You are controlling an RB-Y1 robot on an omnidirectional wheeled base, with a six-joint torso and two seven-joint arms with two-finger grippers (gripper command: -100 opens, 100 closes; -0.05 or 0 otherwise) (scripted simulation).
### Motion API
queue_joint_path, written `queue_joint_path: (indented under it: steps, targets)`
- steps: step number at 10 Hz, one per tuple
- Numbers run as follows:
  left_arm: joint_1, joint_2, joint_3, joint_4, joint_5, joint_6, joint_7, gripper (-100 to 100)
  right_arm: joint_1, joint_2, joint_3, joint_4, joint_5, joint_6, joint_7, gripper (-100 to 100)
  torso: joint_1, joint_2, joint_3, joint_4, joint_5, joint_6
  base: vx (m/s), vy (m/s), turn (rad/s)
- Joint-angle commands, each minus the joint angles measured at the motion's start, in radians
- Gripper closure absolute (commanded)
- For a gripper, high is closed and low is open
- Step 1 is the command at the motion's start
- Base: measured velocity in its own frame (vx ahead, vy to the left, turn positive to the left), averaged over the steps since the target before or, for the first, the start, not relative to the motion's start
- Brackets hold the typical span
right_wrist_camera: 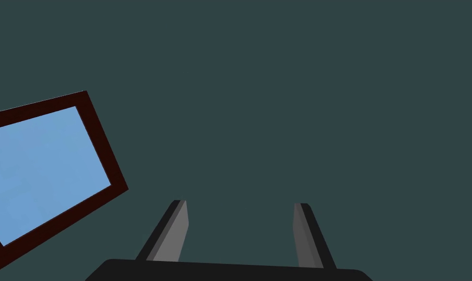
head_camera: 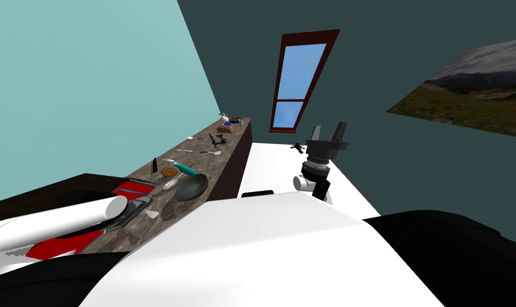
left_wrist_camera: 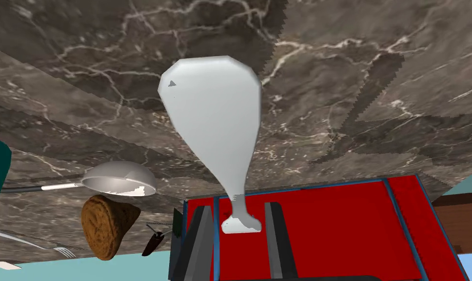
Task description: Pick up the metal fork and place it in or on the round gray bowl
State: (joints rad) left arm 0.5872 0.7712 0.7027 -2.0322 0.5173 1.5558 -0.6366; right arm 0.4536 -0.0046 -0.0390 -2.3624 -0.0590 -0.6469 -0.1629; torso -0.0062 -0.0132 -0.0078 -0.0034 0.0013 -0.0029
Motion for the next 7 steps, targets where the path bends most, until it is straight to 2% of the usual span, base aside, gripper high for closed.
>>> queue_joint_path:
  steps: [1, 5, 7]
  targets:
    - [-0.009, 0.012, 0.000, -0.006, -0.014, -0.036, -0.002, 100, 0.000, 0.000, 0.000, 0.000, 0.000, 0.000, 0.000, 0, 0.000, 0.000, 0.000, 0.000, 0.000, 0.000, 0.041, -0.172, 0.002]
    - [-0.019, 0.023, -0.024, -0.025, -0.044, -0.132, -0.012, 100, 0.000, 0.000, 0.000, 0.000, 0.000, 0.000, 0.000, 0, -0.006, 0.001, 0.001, 0.000, -0.002, 0.002, 0.030, -0.186, -0.002]
    - [-0.022, 0.026, -0.033, -0.032, -0.050, -0.162, -0.015, 100, 0.000, 0.000, 0.000, 0.000, 0.000, 0.000, 0.000, 0, -0.005, 0.002, 0.001, 0.000, -0.001, 0.003, 0.006, -0.148, -0.007]
